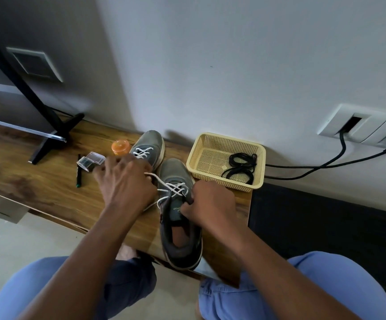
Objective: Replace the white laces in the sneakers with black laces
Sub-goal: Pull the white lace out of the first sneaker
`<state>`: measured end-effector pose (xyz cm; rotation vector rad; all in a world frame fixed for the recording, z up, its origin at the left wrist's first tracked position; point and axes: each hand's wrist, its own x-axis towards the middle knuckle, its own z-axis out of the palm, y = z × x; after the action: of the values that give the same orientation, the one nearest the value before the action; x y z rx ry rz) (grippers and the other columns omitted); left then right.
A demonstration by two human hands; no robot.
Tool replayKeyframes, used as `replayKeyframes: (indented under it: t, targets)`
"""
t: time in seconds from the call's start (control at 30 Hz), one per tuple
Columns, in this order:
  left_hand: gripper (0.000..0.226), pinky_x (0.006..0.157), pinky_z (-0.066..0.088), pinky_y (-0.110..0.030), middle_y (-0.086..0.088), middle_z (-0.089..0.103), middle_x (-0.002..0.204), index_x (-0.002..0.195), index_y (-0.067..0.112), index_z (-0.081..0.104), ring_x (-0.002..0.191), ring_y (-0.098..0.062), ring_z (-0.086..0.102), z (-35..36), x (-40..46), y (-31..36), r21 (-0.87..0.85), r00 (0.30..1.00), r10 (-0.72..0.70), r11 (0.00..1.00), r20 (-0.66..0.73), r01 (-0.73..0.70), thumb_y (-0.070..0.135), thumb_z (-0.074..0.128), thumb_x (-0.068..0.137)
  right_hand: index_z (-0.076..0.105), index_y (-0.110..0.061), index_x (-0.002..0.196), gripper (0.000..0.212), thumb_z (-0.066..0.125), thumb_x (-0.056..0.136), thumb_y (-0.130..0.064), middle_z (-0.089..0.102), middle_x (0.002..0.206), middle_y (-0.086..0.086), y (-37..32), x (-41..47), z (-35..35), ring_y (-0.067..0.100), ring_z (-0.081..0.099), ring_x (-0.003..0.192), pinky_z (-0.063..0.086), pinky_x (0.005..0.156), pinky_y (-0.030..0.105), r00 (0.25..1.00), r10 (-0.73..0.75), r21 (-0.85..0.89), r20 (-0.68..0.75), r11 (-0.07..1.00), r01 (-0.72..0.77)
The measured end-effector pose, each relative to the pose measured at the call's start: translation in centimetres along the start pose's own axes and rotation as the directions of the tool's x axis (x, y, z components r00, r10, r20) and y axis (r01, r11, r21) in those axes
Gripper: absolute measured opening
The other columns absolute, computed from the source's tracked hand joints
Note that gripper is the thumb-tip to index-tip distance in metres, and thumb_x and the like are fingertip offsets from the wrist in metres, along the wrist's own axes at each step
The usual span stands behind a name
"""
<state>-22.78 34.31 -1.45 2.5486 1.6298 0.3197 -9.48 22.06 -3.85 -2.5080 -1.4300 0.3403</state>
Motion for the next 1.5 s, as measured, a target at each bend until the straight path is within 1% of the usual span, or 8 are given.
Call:
replayKeyframes:
  t: [0.13,0.23,0.6,0.87,1.07,1.23,1.33,1.5]
  targets:
    - [0.025,0.113,0.029,-0.055,0.018,0.062,0.121,0.093,0.045,0.078,0.128,-0.022,0.046,0.9,-0.8,1.8,-0.044,0.945,0.316,0.949,0.085,-0.313,0.052,0.07,0.071,0.057,-0.018,0.078,0.031,0.068,0.08,-0.047,0.064,0.079,0.0,-0.1,0.1,0.3,0.031,0.069,0.082,0.044,0.062,0.03,1.0,-0.004,0.013,-0.02,1.0,0.004]
    - [0.021,0.118,0.021,-0.061,0.021,0.062,0.115,0.086,0.047,0.076,0.126,-0.019,0.048,1.7,-1.3,2.4,0.011,0.915,0.374,0.925,0.153,-0.38,0.056,0.077,0.067,0.07,-0.015,0.088,0.039,0.067,0.081,-0.053,0.055,0.073,-0.001,0.0,0.3,0.4,0.031,0.071,0.082,0.043,0.06,0.029,1.0,-0.013,-0.016,-0.014,1.0,0.013]
    - [0.014,0.117,0.017,-0.069,0.018,0.062,0.116,0.088,0.036,0.076,0.126,-0.02,0.044,2.3,-1.7,2.4,0.083,0.937,0.294,0.946,0.188,-0.313,0.046,0.075,0.077,0.056,-0.022,0.085,0.033,0.068,0.087,-0.052,0.068,0.091,0.004,-0.3,-0.1,-0.1,0.032,0.069,0.089,0.046,0.065,0.034,1.0,-0.005,-0.004,0.001,1.0,0.005]
    - [0.01,0.112,0.027,-0.065,0.01,0.07,0.112,0.086,0.031,0.069,0.119,-0.025,0.053,0.3,-0.3,-0.1,0.045,0.996,0.068,0.997,0.053,-0.07,0.033,0.072,0.076,0.056,-0.021,0.082,0.027,0.069,0.082,-0.045,0.06,0.081,0.0,-0.2,0.0,-0.2,0.032,0.068,0.086,0.045,0.064,0.033,1.0,0.016,0.036,0.002,0.999,-0.016]
    - [0.02,0.094,0.034,-0.046,0.006,0.055,0.065,0.08,0.026,0.065,0.083,-0.029,0.063,0.4,-1.1,1.0,0.042,0.994,0.113,0.993,0.012,-0.113,0.034,0.053,0.067,0.05,-0.019,0.075,0.034,0.069,0.081,-0.046,0.056,0.075,-0.002,0.0,0.0,0.0,0.031,0.067,0.082,0.045,0.062,0.033,0.998,0.033,0.056,0.046,0.998,-0.035]
    - [0.009,0.101,0.033,-0.048,0.017,0.07,0.096,0.081,0.037,0.074,0.107,-0.019,0.054,1.0,-1.3,1.6,0.007,0.943,0.328,0.944,0.055,-0.329,0.043,0.073,0.074,0.064,-0.023,0.093,0.033,0.064,0.082,-0.053,0.069,0.091,0.003,-0.2,-0.3,0.8,0.032,0.069,0.089,0.047,0.066,0.034,0.999,0.039,0.109,-0.035,0.993,-0.035]
    - [0.017,0.104,0.028,-0.046,0.021,0.066,0.107,0.092,0.044,0.077,0.115,-0.015,0.048,1.7,-1.7,2.0,0.058,0.925,0.34,0.934,0.167,-0.353,0.054,0.071,0.079,0.066,-0.019,0.099,0.038,0.066,0.087,-0.055,0.069,0.097,0.007,-0.6,-0.2,1.2,0.033,0.069,0.092,0.042,0.063,0.033,0.995,0.009,0.07,-0.1,0.998,-0.002]
    - [0.016,0.101,0.027,-0.048,0.02,0.065,0.108,0.096,0.043,0.077,0.115,-0.016,0.047,2.3,-1.8,1.9,0.077,0.93,0.332,0.935,0.156,-0.347,0.048,0.07,0.082,0.065,-0.015,0.089,0.029,0.067,0.091,-0.044,0.068,0.092,0.01,-0.8,-0.5,1.2,0.033,0.069,0.087,0.037,0.06,0.033,0.995,0.005,0.083,-0.103,0.997,0.004]
